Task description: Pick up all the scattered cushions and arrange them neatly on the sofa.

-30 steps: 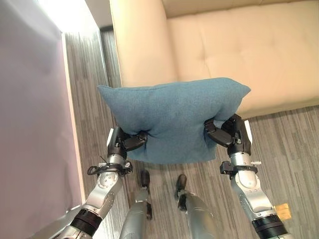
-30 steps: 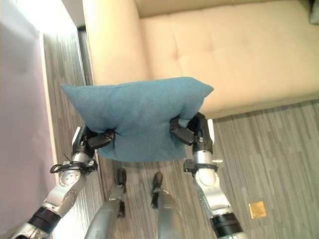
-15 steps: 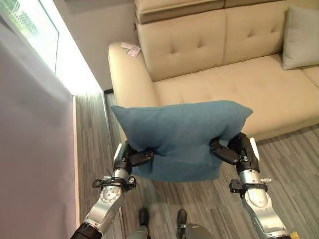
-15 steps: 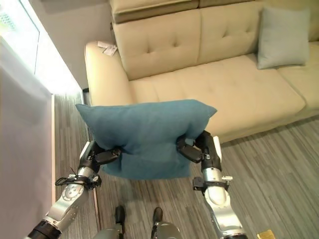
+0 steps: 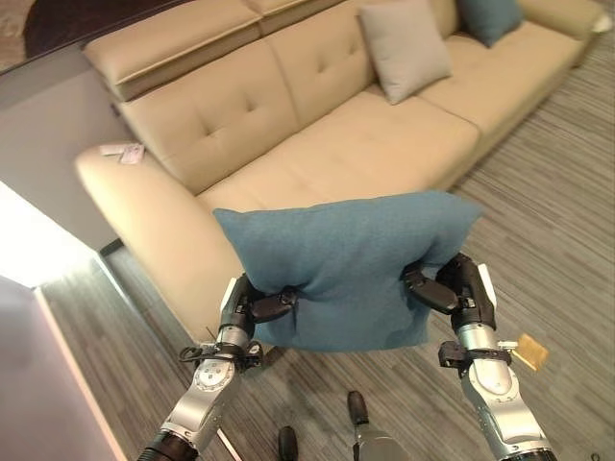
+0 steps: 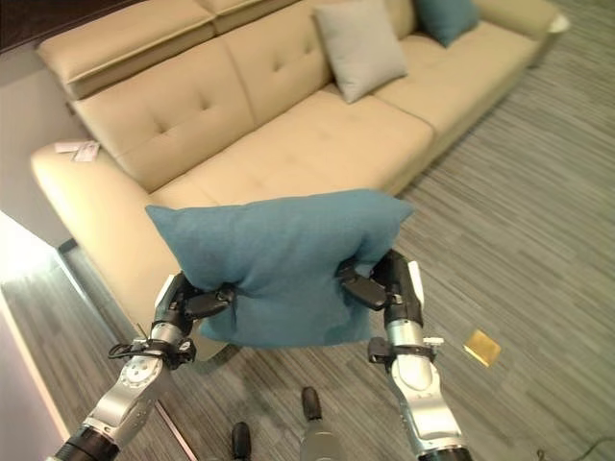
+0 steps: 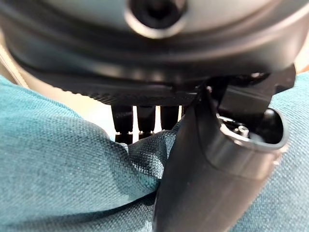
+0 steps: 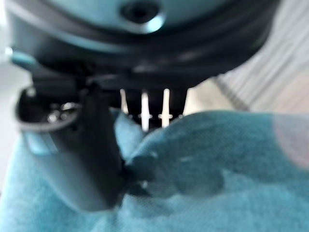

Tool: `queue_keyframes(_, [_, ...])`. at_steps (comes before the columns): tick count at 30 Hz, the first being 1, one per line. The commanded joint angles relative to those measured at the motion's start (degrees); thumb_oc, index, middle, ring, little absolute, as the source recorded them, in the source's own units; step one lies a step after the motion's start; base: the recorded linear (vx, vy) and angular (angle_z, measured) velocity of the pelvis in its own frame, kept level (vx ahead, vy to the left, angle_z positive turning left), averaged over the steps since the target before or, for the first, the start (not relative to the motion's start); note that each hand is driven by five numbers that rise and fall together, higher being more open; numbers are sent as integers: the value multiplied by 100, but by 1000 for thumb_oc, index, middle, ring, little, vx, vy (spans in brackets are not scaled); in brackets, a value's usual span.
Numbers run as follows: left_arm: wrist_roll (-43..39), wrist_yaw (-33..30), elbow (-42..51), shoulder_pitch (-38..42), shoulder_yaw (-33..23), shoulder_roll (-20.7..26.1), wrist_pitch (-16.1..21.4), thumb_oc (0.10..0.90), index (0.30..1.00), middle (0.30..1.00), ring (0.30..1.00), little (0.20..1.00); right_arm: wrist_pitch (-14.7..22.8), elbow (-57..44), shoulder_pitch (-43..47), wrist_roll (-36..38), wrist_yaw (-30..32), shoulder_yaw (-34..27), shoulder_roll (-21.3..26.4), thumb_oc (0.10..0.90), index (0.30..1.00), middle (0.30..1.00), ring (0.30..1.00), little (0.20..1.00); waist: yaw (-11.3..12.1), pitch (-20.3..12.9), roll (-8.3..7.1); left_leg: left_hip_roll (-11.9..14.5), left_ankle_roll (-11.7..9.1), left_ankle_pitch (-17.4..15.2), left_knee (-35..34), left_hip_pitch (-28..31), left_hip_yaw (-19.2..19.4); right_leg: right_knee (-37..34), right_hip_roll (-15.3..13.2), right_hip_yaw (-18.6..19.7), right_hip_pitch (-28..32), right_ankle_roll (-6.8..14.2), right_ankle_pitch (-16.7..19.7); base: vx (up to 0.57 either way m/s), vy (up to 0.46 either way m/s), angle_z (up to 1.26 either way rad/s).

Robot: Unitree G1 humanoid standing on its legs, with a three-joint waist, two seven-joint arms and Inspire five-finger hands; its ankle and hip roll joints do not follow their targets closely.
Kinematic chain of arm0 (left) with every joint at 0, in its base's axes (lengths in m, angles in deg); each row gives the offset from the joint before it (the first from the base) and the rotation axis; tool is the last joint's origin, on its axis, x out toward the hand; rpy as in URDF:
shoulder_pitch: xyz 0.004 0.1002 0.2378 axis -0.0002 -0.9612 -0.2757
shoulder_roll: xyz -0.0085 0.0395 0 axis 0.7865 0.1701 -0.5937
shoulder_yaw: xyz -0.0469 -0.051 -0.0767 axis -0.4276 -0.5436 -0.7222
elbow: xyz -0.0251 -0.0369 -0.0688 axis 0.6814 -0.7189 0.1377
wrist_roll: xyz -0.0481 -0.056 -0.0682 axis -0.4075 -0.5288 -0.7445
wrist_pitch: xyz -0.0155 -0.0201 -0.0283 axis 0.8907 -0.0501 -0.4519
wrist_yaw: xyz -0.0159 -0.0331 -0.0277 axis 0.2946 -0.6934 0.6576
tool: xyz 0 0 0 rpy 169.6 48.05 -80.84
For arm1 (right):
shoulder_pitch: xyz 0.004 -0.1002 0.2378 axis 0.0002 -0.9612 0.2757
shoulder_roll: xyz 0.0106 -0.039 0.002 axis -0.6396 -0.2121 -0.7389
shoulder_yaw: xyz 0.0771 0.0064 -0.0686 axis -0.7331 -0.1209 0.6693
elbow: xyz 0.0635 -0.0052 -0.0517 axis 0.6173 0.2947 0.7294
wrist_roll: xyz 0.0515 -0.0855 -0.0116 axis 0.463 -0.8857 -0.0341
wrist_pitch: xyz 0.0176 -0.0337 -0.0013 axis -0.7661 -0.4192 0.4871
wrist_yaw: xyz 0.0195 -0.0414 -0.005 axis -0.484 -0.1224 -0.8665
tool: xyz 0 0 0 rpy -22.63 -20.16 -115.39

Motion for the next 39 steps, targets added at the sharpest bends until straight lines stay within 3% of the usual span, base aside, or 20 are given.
queue_keyframes(1, [222, 651, 1049, 702, 159, -267, 723, 400, 300, 300, 300, 300, 610, -810, 565, -60, -461, 405, -191, 400, 300, 300, 300, 300, 277, -344, 2, 137, -161, -568, 291, -64, -596, 306, 0, -1028, 462, 93, -175, -23, -45, -71])
queue_keyframes(4, [240, 736, 1040, 617, 128, -292, 685, 400, 300, 300, 300, 300, 630, -838, 485, -27, -466, 337, -176, 400, 300, 300, 300, 300, 335, -398, -121, 135, -237, -595, 426, -55, -417, -139, 166, -1073, 908, -16, -327, -1, -127, -37])
queue_keyframes(10, [235, 669, 939, 690, 216, -443, 635, 400, 300, 300, 300, 300, 633, -929, 429, -7, -352, 245, -4, 400, 300, 300, 300, 300, 279, -416, -102, 361, -429, -701, 1000, -113, -445, -400, 369, -964, 1197, -191, -414, 73, -168, -9])
queue_keyframes(12, [248, 673, 905, 780, 269, -486, 627, 400, 300, 300, 300, 300, 651, -953, 424, 63, -305, 165, 77, 400, 300, 300, 300, 300, 229, -306, -124, 544, -528, -687, 1731, -392, -410, -393, 403, -963, 1289, -291, -512, 25, -182, 6])
queue_keyframes(13, [222, 648, 877, 835, 275, -512, 663, 400, 300, 300, 300, 300, 644, -911, 406, 52, -265, 121, 141, 400, 300, 300, 300, 300, 230, -220, -118, 646, -581, -504, 2446, -691, -507, -384, 483, -937, 1393, -399, -565, 54, -182, -1])
queue_keyframes(16, [244, 614, 907, 852, 278, -514, 648, 400, 300, 300, 300, 300, 610, -951, 399, 77, -255, 90, 153, 400, 300, 300, 300, 300, 290, -130, -124, 484, -508, -495, 2830, -1041, -765, -360, 564, -799, 1441, -466, -646, 62, -103, -19])
queue_keyframes(17, [263, 625, 960, 801, 283, -506, 655, 400, 300, 300, 300, 300, 614, -973, 363, 67, -284, 75, 162, 400, 300, 300, 300, 300, 327, -146, -190, 276, -445, -603, 2749, -1340, -850, -426, 583, -705, 1527, -451, -682, 182, -139, -42])
queue_keyframes(20, [276, 627, 971, 786, 314, -486, 627, 400, 300, 300, 300, 300, 606, -975, 288, 37, -275, 28, 172, 400, 300, 300, 300, 300, 360, -151, -222, 222, -396, -542, 2433, -1545, -728, -469, 615, -659, 1639, -451, -733, 132, -61, -35])
queue_keyframes(23, [340, 576, 1022, 839, 282, -435, 597, 400, 300, 300, 300, 300, 606, -904, 363, -10, -137, 14, 112, 400, 300, 300, 300, 300, 517, -134, -142, -36, -426, 127, 1735, -2047, -609, -656, 904, -457, 1883, -476, -775, 230, -74, -25])
queue_keyframes(26, [323, 595, 1079, 617, 99, -354, 593, 400, 300, 300, 300, 300, 583, -852, 496, -116, -220, 183, -15, 400, 300, 300, 300, 300, 775, -355, -75, -222, -293, 232, 1076, -1704, -879, -732, 1062, -2, 2201, -482, -952, 465, 65, -117])
queue_keyframes(29, [269, 629, 1129, 490, 20, -258, 567, 400, 300, 300, 300, 300, 526, -822, 565, -89, -389, 334, -79, 400, 300, 300, 300, 300, 874, -479, -183, -209, -123, -5, 1198, -1453, -728, -357, 905, 200, 2321, -431, -1160, 501, 150, -101])
queue_keyframes(30, [240, 637, 1128, 498, 24, -238, 560, 400, 300, 300, 300, 300, 500, -833, 542, -127, -445, 376, -105, 400, 300, 300, 300, 300, 906, -488, -211, -220, -25, -155, 1215, -1279, -631, 148, 822, 202, 2238, -264, -1148, 282, 122, -42])
queue_keyframes(31, [239, 638, 1127, 498, 24, -237, 561, 400, 300, 300, 300, 300, 498, -835, 540, -128, -446, 375, -106, 400, 300, 300, 300, 300, 917, -485, -214, -220, -22, -158, 1214, -1273, -619, 174, 816, 213, 2228, -260, -1163, 304, 154, -36])
queue_keyframes(32, [234, 625, 1132, 481, 57, -194, 557, 400, 300, 300, 300, 300, 454, -868, 576, -171, -520, 369, -111, 400, 300, 300, 300, 300, 859, -396, -218, -249, 112, -304, 1190, -1048, -584, 1125, 657, 180, 1820, 148, -687, 126, 74, -21])
queue_keyframes(33, [234, 625, 1132, 485, 56, -194, 557, 400, 300, 300, 300, 300, 453, -869, 580, -171, -520, 368, -110, 400, 300, 300, 300, 300, 866, -410, -209, -235, 109, -281, 1177, -1068, -580, 1118, 670, 186, 1794, 144, -665, 169, 108, -15])
queue_keyframes(34, [219, 591, 1151, 492, 87, -164, 573, 400, 300, 300, 300, 300, 448, -897, 633, -189, -535, 379, -105, 400, 300, 300, 300, 300, 776, -328, -182, -239, 169, -339, 1167, -974, -593, 1641, 609, 173, 1521, 385, -340, 98, 84, 5])
queue_keyframes(35, [223, 519, 1145, 502, 69, -158, 598, 400, 300, 300, 300, 300, 443, -903, 630, -203, -568, 378, -141, 400, 300, 300, 300, 300, 683, -263, -7, -98, 214, -383, 1056, -788, -656, 2271, 596, 8, 1009, 527, -168, 104, 84, 18])
queue_keyframes(36, [224, 518, 1144, 503, 67, -161, 598, 400, 300, 300, 300, 300, 442, -904, 633, -204, -568, 380, -138, 400, 300, 300, 300, 300, 671, -264, -15, -113, 218, -384, 1056, -794, -661, 2317, 578, 3, 986, 530, -194, 184, 85, 22])
queue_keyframes(38, [178, 539, 1201, 474, 17, -177, 613, 400, 300, 300, 300, 300, 414, -890, 598, -200, -574, 331, -184, 400, 300, 300, 300, 300, 616, -237, 99, -94, 212, -467, 867, -498, -792, 2024, 353, -276, 633, 232, -436, 210, 30, 28])
queue_keyframes(39, [176, 541, 1203, 470, 16, -177, 612, 400, 300, 300, 300, 300, 414, -890, 595, -199, -575, 332, -183, 400, 300, 300, 300, 300, 600, -231, 100, -95, 207, -474, 856, -477, -809, 2022, 352, -294, 657, 228, -454, 164, -23, 32])
